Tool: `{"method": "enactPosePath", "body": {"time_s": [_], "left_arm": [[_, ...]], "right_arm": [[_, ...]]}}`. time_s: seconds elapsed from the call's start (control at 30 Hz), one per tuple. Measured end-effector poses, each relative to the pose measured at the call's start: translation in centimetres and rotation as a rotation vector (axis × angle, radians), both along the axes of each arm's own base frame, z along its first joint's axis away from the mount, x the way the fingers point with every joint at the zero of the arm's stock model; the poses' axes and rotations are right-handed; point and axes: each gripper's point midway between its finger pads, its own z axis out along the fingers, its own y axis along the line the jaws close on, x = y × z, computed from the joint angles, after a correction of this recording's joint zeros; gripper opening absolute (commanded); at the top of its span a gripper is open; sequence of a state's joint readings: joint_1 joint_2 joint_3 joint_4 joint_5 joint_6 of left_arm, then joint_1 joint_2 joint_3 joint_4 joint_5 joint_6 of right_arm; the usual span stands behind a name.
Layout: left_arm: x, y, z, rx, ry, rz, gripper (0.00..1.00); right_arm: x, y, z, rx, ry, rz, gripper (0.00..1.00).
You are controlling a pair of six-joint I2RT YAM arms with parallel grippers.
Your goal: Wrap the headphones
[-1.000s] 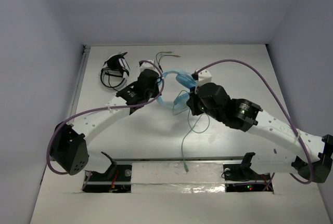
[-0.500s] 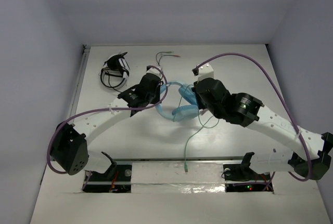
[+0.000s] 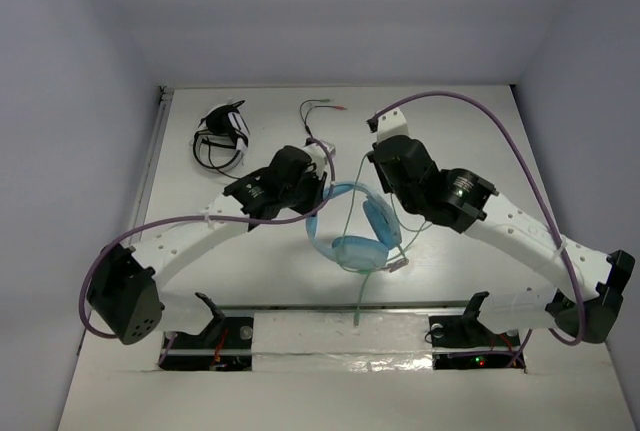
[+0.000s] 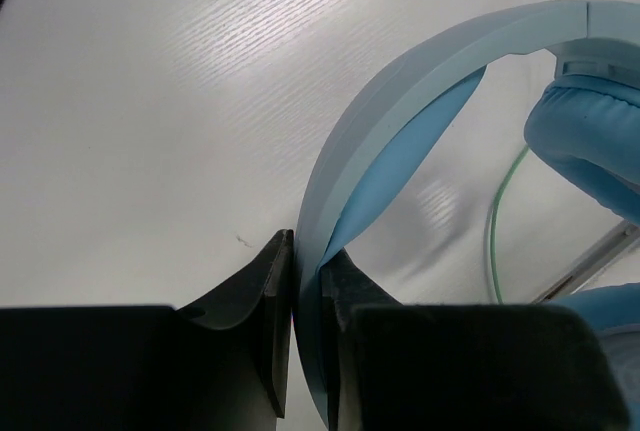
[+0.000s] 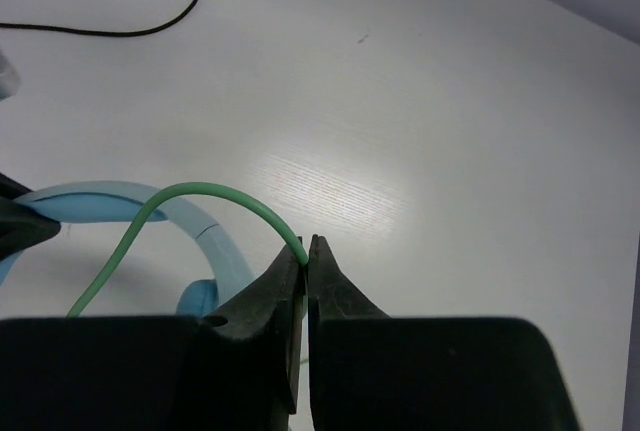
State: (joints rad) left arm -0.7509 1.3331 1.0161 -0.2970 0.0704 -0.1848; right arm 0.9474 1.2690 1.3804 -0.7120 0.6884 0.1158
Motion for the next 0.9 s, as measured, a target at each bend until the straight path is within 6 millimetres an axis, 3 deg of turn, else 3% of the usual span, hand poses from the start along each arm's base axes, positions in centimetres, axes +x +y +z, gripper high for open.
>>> {"method": "enactPosePath", "body": {"time_s": [0.3,0.6,0.83,0.9], "left_arm": [[-0.7,-0.8,4.7,-0.102,-0.068,-0.094,0.0],[-0.7,-1.0,8.2,-0.236,-0.074,-0.147,0.0],[-0.1,-0.6,11.4,-0.319,-0.09,-0.153,0.0],[0.5,-0.3,13.6,-0.348,-0.109,-0.141,0.0]], "right_arm": [[-0.2,-1.6,-0.7,0.036,-0.013,-0.021,0.2],[-1.3,-1.9,-1.2,0.276,-0.021,0.009,0.28],[-0.2,-2.0,-1.3,0.491,-0.06,0.034,0.54],[0.2,-2.0,-2.1,0.532,-0.059,0.041,0.61]]}}
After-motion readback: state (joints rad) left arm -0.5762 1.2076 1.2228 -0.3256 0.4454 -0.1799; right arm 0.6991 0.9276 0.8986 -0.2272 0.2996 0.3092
